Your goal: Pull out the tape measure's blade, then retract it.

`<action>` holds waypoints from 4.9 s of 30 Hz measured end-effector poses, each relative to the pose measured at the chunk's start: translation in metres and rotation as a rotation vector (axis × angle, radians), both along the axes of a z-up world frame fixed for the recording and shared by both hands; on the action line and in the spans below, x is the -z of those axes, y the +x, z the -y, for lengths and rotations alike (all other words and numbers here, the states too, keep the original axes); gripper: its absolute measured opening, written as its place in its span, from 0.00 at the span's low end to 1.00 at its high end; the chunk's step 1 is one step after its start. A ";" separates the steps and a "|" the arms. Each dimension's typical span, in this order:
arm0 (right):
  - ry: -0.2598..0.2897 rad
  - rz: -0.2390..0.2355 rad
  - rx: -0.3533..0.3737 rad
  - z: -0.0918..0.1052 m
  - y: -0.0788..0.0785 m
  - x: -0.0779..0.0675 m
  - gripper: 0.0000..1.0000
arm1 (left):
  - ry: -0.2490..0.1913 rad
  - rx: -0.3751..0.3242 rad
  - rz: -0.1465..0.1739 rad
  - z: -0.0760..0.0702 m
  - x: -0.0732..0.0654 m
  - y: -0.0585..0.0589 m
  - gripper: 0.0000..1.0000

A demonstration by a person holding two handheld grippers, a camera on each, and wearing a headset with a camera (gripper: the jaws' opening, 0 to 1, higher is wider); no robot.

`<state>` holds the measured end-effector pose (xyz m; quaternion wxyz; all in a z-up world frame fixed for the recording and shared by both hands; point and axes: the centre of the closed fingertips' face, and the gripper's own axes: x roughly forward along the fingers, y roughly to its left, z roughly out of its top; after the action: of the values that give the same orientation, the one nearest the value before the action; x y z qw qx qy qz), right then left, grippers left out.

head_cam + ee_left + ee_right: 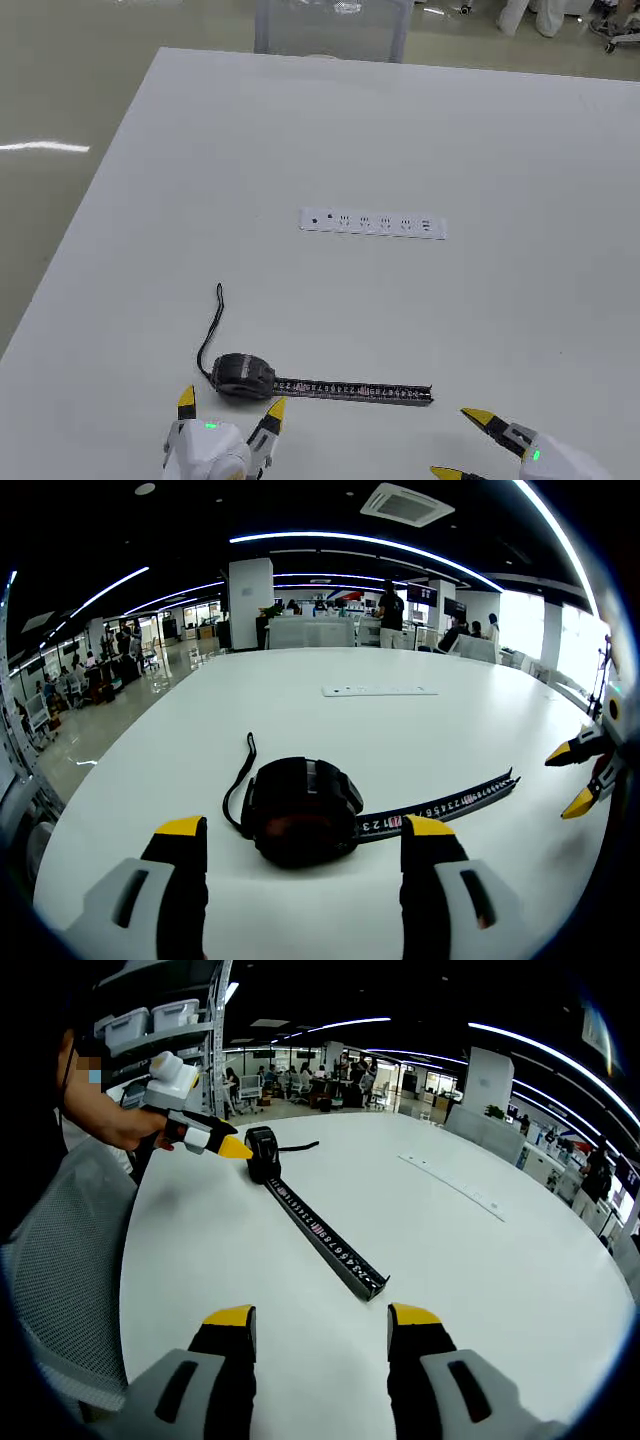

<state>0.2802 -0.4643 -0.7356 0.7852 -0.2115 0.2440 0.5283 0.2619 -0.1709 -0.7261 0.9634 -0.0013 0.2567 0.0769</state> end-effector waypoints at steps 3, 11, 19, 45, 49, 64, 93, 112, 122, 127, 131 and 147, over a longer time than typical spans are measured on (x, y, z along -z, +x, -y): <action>-0.010 0.001 -0.024 0.001 0.007 0.004 0.50 | 0.001 -0.006 0.001 -0.001 0.001 0.004 0.78; -0.036 0.007 -0.089 0.001 0.023 0.007 0.44 | -0.002 -0.012 0.010 -0.001 0.001 0.019 0.77; -0.050 -0.010 -0.166 -0.001 0.035 0.014 0.42 | -0.006 -0.029 0.014 -0.006 0.004 0.022 0.75; -0.074 -0.040 -0.354 -0.011 0.059 0.034 0.27 | -0.052 -0.084 0.018 -0.007 0.018 0.032 0.68; -0.095 -0.049 -0.398 -0.014 0.055 0.040 0.25 | -0.056 -0.085 0.016 -0.008 0.021 0.032 0.64; -0.079 -0.076 -0.422 -0.022 0.060 0.046 0.16 | -0.059 -0.100 0.026 -0.010 0.020 0.033 0.62; -0.092 -0.079 -0.440 -0.023 0.059 0.046 0.12 | -0.076 -0.131 0.006 -0.010 0.026 0.033 0.61; -0.099 -0.064 -0.429 -0.024 0.060 0.042 0.12 | -0.099 -0.135 0.011 -0.011 0.026 0.032 0.59; -0.076 -0.059 -0.442 -0.041 0.057 0.040 0.12 | -0.116 -0.142 0.013 -0.011 0.025 0.030 0.58; -0.070 -0.058 -0.446 -0.045 0.056 0.040 0.12 | -0.119 -0.139 0.011 -0.011 0.024 0.030 0.58; -0.067 -0.058 -0.444 -0.047 0.055 0.039 0.12 | -0.120 -0.139 0.012 -0.010 0.025 0.030 0.58; -0.060 -0.063 -0.448 -0.060 0.053 0.040 0.12 | -0.135 -0.139 0.009 -0.011 0.025 0.031 0.58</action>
<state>0.3336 -0.4045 -0.7757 0.6336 -0.2672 0.2310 0.6883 0.2925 -0.1600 -0.7509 0.9547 -0.0843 0.2563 0.1259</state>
